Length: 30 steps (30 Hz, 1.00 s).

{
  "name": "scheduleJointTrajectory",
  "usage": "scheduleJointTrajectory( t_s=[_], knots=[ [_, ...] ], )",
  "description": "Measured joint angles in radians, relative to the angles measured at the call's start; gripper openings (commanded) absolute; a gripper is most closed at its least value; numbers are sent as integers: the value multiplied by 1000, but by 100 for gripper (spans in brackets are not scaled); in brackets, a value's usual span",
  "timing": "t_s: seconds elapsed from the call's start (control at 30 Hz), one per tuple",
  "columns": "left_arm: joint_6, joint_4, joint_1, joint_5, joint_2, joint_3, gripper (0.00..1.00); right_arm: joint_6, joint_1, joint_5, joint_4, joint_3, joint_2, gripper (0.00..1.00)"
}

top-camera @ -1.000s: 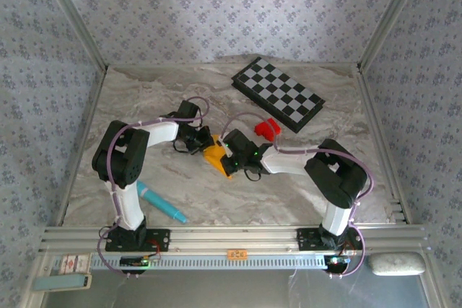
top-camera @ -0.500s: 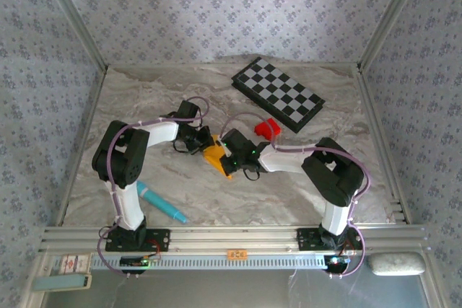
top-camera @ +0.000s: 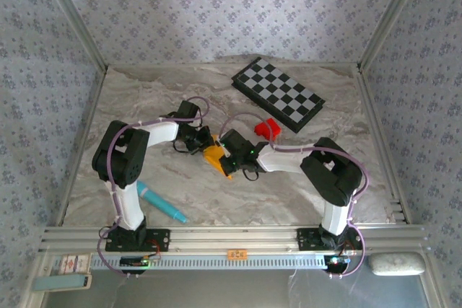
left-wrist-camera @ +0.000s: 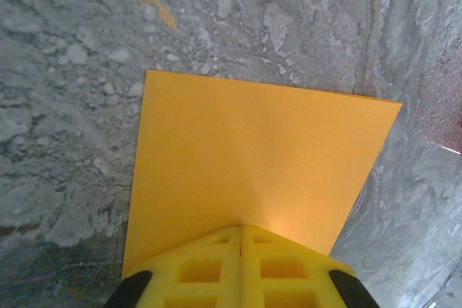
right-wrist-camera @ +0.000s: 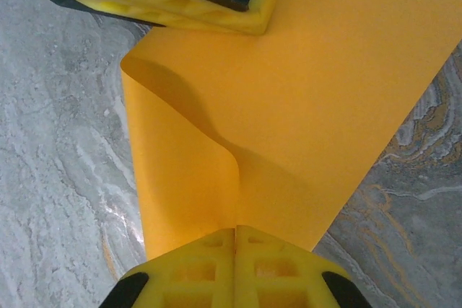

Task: Fold a paper plane with a square sheet of paper (pick it up from the middle)
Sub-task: Third fold the triangle at the center of the table.

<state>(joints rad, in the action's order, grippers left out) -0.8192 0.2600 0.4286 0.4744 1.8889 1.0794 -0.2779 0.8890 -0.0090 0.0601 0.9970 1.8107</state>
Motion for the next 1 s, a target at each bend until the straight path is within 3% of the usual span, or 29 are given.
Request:
scheduleJointTrajectory(
  t_s=[0.77, 1.0],
  knots=[
    [0, 0, 0, 0, 0, 0, 4, 0, 2, 18, 37, 28, 26, 0],
    [0, 6, -5, -1, -6, 0, 10, -3, 2, 21, 57, 41, 32, 0]
  ],
)
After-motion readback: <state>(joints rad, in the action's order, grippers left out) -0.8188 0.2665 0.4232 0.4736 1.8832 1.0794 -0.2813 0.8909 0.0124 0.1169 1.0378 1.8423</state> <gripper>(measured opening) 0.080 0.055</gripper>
